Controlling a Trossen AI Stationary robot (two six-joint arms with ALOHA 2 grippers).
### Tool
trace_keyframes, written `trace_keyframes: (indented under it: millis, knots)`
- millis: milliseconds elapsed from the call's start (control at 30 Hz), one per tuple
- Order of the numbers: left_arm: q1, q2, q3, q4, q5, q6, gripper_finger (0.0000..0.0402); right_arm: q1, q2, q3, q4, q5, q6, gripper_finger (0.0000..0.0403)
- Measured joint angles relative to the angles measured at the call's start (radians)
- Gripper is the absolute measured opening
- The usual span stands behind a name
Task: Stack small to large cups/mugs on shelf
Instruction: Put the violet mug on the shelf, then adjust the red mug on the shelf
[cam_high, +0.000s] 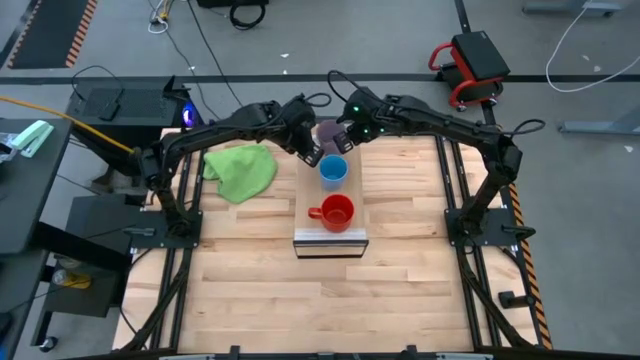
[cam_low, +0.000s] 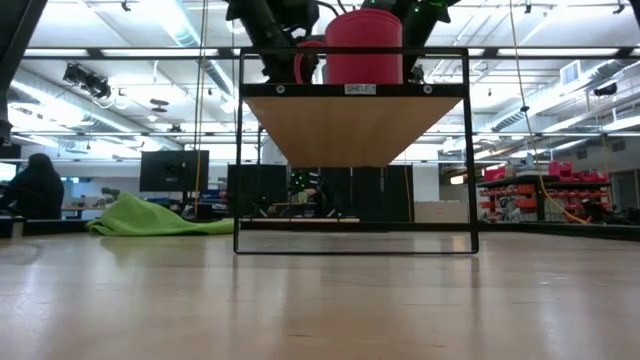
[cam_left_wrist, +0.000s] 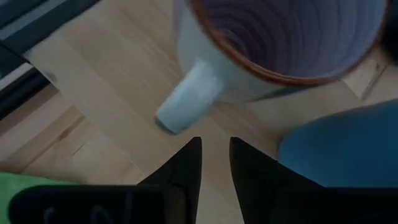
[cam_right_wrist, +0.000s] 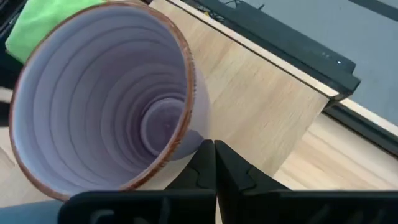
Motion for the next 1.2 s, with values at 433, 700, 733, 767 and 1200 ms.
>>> trace_keyframes:
  millis: [433, 700, 733, 767, 1200]
  knots:
    - [0.024, 0.000, 0.000, -0.005, -0.021, 0.000, 0.0084, 0.000, 0.000, 0.000, -0.002, 0.000, 0.009, 0.0000]
    - [0.024, 0.000, 0.000, -0.014, -0.021, 0.001, 0.0086, 0.000, 0.000, 0.000, -0.009, 0.000, 0.009, 0.0000]
    - [0.024, 0.000, 0.000, -0.020, -0.021, 0.001, 0.0086, 0.000, 0.000, 0.000, -0.016, 0.000, 0.009, 0.0000]
    - [0.024, -0.002, 0.000, -0.031, -0.021, 0.001, 0.0086, -0.002, 0.000, 0.000, -0.025, 0.000, 0.008, 0.0000]
    - [0.012, -0.148, 0.000, -0.200, -0.042, 0.003, 0.0080, 0.054, -0.167, -0.001, -0.232, 0.062, 0.013, 0.0000]
